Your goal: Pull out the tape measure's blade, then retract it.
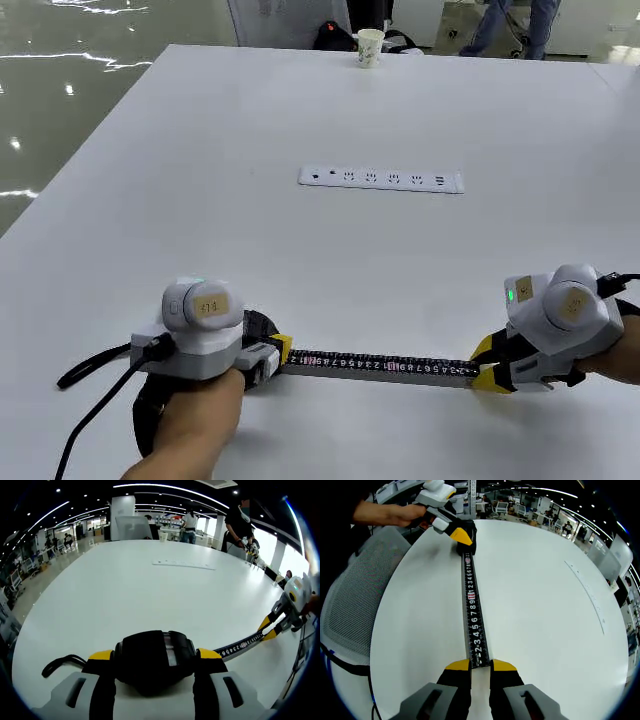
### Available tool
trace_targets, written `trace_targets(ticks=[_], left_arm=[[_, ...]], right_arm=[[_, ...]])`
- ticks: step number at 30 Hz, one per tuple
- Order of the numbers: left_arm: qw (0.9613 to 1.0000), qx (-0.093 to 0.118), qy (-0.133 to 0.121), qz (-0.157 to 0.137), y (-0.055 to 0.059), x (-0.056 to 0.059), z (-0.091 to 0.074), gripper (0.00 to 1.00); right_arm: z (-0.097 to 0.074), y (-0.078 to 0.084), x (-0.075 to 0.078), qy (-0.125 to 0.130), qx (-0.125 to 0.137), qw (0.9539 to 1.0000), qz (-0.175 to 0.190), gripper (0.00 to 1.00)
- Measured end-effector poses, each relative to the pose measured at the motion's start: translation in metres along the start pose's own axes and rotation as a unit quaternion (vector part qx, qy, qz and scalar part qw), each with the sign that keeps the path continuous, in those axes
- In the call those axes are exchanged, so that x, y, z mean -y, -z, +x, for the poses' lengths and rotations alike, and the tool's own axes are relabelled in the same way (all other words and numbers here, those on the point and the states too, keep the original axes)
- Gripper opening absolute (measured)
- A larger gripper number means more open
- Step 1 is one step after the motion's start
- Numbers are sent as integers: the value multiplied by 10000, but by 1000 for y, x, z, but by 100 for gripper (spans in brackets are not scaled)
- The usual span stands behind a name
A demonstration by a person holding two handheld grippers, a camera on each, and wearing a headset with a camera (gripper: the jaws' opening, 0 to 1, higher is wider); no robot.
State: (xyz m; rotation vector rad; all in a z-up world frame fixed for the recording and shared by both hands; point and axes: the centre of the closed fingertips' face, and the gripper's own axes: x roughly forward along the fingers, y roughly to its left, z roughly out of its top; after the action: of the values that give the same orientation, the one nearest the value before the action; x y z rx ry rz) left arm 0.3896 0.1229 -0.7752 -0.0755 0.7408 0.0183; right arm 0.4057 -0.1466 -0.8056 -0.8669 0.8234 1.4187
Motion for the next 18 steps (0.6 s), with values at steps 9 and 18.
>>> trace_targets(ticks=[9, 18], left_arm=[[10000, -14, 13, -3, 0, 0, 0, 57], [10000, -27, 34, -16, 0, 0, -1, 58]], right_arm=[[2, -5, -2, -29, -4, 10000, -24, 9], [6, -13, -2, -60, 35, 10000, -37, 10]])
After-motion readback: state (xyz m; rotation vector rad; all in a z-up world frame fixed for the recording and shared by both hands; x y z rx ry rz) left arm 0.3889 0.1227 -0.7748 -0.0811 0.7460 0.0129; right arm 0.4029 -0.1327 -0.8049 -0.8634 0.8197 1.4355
